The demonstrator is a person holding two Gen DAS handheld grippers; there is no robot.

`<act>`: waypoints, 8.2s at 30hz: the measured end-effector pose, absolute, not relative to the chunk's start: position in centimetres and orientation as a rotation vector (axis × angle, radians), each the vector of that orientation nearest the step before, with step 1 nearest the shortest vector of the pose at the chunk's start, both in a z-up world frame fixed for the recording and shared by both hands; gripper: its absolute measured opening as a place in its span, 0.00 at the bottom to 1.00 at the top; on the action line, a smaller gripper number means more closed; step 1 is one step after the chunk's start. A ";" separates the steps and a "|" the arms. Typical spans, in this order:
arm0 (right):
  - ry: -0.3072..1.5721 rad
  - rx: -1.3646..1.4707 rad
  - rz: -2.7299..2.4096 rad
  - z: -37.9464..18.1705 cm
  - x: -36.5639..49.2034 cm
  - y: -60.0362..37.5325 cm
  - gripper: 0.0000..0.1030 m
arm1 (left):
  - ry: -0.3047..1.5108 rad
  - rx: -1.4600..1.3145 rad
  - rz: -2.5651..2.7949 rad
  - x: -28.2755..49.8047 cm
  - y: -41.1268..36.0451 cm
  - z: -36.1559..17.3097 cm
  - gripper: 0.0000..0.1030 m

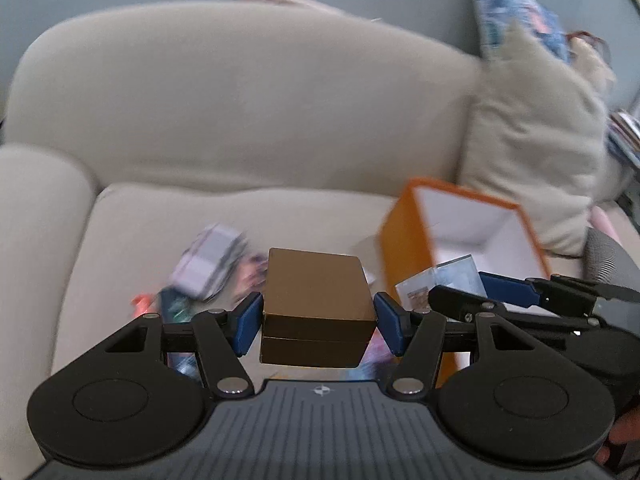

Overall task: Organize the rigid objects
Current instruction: 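Carry both cubes into the orange box and open both tools, then push the cubes together in the box corner with the right tool, then grasp the green CLEAR bottle with left tool while right tool grasps the Vaseline tube, then lower the bottle and tube into the orange box beside the cubes, release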

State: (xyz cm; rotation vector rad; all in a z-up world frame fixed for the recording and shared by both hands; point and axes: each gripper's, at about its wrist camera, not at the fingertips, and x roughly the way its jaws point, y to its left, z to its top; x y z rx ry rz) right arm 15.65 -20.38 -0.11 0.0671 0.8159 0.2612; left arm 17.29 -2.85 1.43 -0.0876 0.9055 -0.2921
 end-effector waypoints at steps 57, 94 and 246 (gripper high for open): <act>1.070 0.252 0.001 -13.1 27.2 -36.4 0.48 | 0.961 0.212 -0.484 27.6 -20.2 -3.4 0.75; 1.098 0.099 0.052 -15.1 32.6 -31.7 0.62 | 1.025 -0.168 -0.338 24.3 -8.4 -7.8 0.66; 0.940 0.238 0.188 -8.5 22.1 -15.9 0.41 | 1.043 -0.363 -0.069 18.5 6.6 -11.7 0.36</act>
